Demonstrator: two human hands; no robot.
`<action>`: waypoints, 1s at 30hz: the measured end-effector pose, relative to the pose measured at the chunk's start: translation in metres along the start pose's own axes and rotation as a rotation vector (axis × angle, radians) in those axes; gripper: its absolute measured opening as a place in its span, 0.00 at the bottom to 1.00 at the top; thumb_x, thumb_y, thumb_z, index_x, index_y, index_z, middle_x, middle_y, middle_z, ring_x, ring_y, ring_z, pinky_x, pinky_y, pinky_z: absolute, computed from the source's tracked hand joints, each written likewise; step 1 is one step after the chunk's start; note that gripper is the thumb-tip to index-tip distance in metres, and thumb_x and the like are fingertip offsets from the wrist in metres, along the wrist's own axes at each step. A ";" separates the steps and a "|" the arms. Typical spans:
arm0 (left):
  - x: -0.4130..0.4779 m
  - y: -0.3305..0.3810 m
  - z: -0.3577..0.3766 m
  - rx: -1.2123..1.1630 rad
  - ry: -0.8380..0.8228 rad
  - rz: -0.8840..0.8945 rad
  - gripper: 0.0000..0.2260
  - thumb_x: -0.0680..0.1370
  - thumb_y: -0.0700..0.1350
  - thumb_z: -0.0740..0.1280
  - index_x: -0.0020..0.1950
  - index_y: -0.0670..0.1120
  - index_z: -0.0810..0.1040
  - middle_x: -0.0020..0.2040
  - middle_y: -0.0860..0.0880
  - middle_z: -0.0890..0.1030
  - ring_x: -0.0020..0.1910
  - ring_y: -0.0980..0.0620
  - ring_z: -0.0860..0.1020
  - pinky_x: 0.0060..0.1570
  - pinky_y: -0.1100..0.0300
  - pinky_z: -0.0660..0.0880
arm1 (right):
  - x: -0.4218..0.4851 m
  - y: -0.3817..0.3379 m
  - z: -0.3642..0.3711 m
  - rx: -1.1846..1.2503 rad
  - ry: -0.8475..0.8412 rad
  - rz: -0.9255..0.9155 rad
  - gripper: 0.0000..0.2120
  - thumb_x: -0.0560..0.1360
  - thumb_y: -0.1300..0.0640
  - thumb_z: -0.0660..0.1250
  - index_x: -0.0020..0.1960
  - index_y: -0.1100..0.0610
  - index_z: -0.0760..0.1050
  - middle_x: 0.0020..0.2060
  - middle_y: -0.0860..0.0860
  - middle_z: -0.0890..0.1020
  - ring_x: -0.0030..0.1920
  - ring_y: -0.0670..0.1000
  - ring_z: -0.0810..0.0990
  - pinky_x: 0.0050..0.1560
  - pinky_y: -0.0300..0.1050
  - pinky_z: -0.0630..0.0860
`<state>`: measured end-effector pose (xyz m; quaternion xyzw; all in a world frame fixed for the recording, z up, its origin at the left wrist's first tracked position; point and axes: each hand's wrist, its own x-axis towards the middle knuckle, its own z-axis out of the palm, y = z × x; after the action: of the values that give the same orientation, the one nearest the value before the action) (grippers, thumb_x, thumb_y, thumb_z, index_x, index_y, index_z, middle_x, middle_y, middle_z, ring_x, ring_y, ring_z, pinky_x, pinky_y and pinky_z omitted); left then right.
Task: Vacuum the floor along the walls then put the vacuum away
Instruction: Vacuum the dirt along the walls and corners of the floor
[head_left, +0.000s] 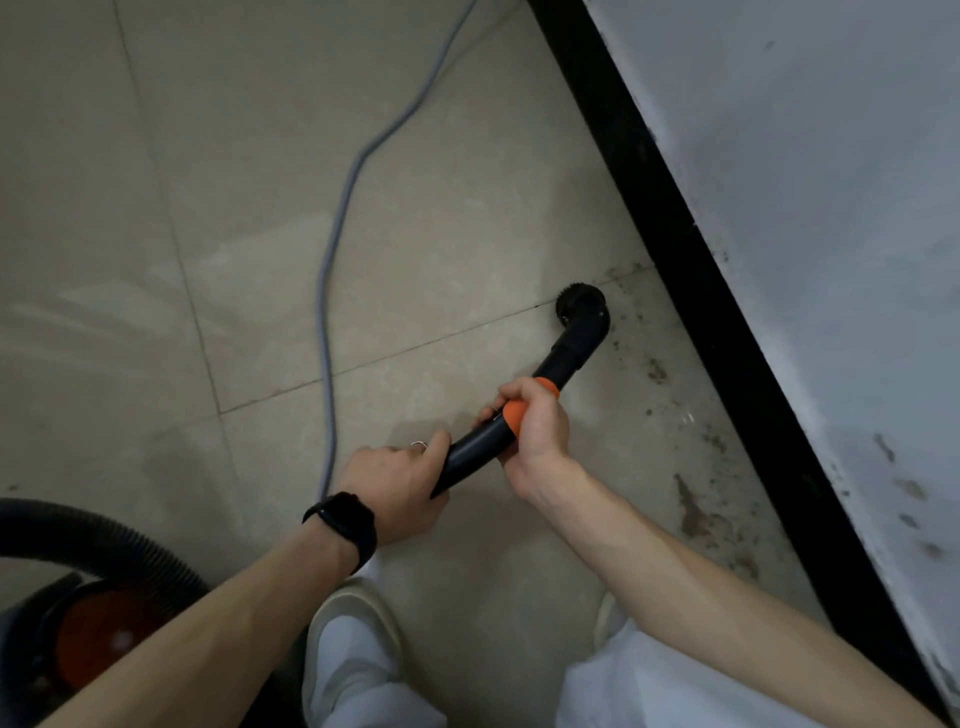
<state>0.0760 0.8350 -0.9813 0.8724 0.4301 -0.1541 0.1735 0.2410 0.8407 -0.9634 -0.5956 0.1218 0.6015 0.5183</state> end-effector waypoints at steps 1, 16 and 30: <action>0.005 0.003 0.000 -0.005 0.010 0.001 0.16 0.75 0.58 0.59 0.54 0.53 0.57 0.45 0.51 0.80 0.39 0.45 0.80 0.31 0.57 0.64 | 0.003 -0.004 -0.001 -0.001 0.006 -0.012 0.07 0.73 0.67 0.64 0.39 0.59 0.70 0.30 0.54 0.72 0.25 0.52 0.74 0.33 0.46 0.78; 0.052 0.027 -0.015 0.000 0.060 0.030 0.15 0.77 0.56 0.59 0.58 0.52 0.59 0.45 0.52 0.79 0.38 0.45 0.80 0.26 0.59 0.53 | 0.028 -0.044 -0.009 0.039 0.047 -0.052 0.06 0.71 0.64 0.64 0.37 0.58 0.70 0.29 0.52 0.72 0.26 0.52 0.72 0.35 0.47 0.76; 0.082 0.045 -0.026 -0.158 0.089 -0.085 0.15 0.78 0.55 0.60 0.55 0.54 0.55 0.46 0.52 0.78 0.34 0.48 0.73 0.26 0.58 0.56 | 0.051 -0.077 -0.009 0.032 0.091 -0.061 0.07 0.69 0.64 0.68 0.41 0.58 0.70 0.31 0.51 0.72 0.26 0.51 0.73 0.31 0.43 0.77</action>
<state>0.1629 0.8777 -0.9842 0.8429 0.4850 -0.0880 0.2158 0.3181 0.8918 -0.9726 -0.6177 0.1367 0.5557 0.5395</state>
